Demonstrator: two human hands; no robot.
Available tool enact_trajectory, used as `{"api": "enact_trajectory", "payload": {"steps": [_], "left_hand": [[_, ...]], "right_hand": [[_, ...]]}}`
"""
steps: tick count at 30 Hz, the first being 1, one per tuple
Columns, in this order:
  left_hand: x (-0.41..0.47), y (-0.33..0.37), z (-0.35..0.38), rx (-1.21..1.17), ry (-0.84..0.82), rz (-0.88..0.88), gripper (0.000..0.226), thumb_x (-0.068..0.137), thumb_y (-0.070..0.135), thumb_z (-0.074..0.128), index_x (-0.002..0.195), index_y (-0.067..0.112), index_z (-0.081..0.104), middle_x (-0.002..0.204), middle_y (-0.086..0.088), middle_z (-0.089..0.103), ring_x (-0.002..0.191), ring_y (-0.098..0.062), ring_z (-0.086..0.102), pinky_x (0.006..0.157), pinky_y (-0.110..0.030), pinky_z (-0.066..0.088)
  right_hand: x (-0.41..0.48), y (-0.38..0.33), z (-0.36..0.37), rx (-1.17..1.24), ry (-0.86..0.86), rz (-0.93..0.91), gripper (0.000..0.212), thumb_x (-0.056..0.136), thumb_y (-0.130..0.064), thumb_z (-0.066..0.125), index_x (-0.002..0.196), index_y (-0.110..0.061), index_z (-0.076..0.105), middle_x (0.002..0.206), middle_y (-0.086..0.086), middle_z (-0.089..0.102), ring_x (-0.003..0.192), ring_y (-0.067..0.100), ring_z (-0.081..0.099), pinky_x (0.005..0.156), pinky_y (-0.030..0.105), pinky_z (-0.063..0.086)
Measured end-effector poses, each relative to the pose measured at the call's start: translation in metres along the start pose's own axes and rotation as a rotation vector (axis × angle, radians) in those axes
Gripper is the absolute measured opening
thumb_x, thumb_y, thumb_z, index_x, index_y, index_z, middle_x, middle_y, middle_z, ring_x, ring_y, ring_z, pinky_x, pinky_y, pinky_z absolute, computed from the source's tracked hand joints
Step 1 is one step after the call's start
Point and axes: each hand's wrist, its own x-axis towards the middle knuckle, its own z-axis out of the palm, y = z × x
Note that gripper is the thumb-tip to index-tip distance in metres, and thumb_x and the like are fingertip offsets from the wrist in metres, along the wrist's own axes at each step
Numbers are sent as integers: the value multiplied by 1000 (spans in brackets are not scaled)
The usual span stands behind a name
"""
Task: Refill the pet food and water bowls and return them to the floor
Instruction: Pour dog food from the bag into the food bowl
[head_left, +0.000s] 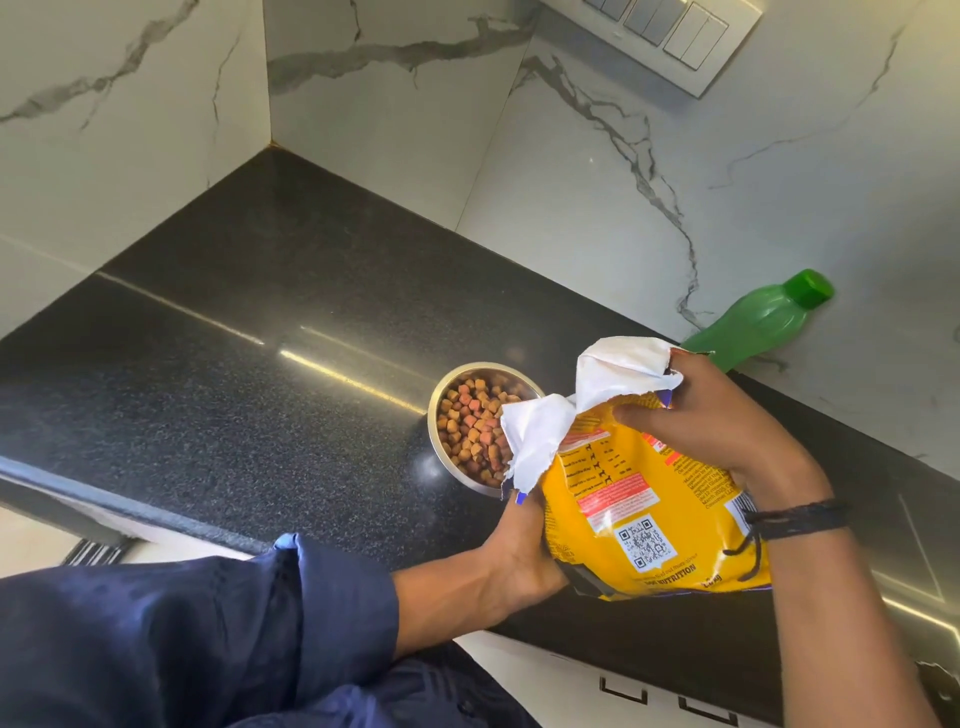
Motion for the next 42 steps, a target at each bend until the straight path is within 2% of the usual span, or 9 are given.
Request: {"api": "enact_trajectory", "payload": {"steps": [2,5,11,15,20,25,28,35,42], "left_hand": [[0,1,2,13,2,5,60,72,57,66,108,10,75,118,-18,69,100,-34,70,80,-47,58],[4,2,1,11,11,16,53,78,56,59,99,11,78,110,-16,72,94,-31,72,76,-44,60],[6,1,-4,-19,54,38,52,77,56,57,87,11,80,100,-16,75,85,-30,74,70,-42,61],[6,2,-3,-67,59,21,64,86,63,44,87,10,80,99,-16,75,84,-31,74,69,-43,61],[7,1,-4,-94,76,-5,63,90,62,45,96,9,79,105,-18,73,92,-34,72,75,-47,60],[4,-2,-6,-7,123,0,60,91,62,42,96,13,77,100,-13,74,90,-29,72,82,-43,58],[1,-3,-6,81,176,19,55,91,60,45,104,16,75,107,-13,72,100,-31,69,90,-45,54],[-11,-5,-4,266,140,31,50,96,48,41,78,24,81,88,-3,77,79,-17,74,72,-31,59],[-28,5,-1,458,123,181,34,91,44,47,89,31,78,106,2,75,101,-19,70,91,-36,54]], "right_hand": [[1,-4,3,4,-27,35,40,78,-28,77,117,-29,66,107,-6,71,101,16,67,90,38,53],[6,-6,8,-4,-68,70,72,61,-58,77,127,-39,55,124,-5,63,112,16,61,97,44,50],[12,-8,9,-21,-127,68,60,80,-44,74,134,-39,50,129,-5,58,114,17,58,101,46,47],[11,-7,6,44,-93,40,33,83,-30,74,110,-42,59,112,-8,66,101,13,63,96,44,50],[2,2,5,163,-38,10,38,82,-14,75,96,-45,57,103,-20,66,101,7,63,98,43,48],[-11,21,7,263,69,98,42,77,-22,80,114,-34,62,105,-7,73,99,17,69,94,52,52],[-26,31,11,338,172,113,43,75,-21,82,112,-35,66,103,-9,74,99,16,69,94,52,52],[-71,44,26,546,390,103,40,74,-7,80,90,-43,73,97,-15,75,96,9,70,94,43,51],[-101,47,39,770,518,175,37,75,-14,77,99,-42,71,97,-5,75,98,24,70,85,49,54]]}}
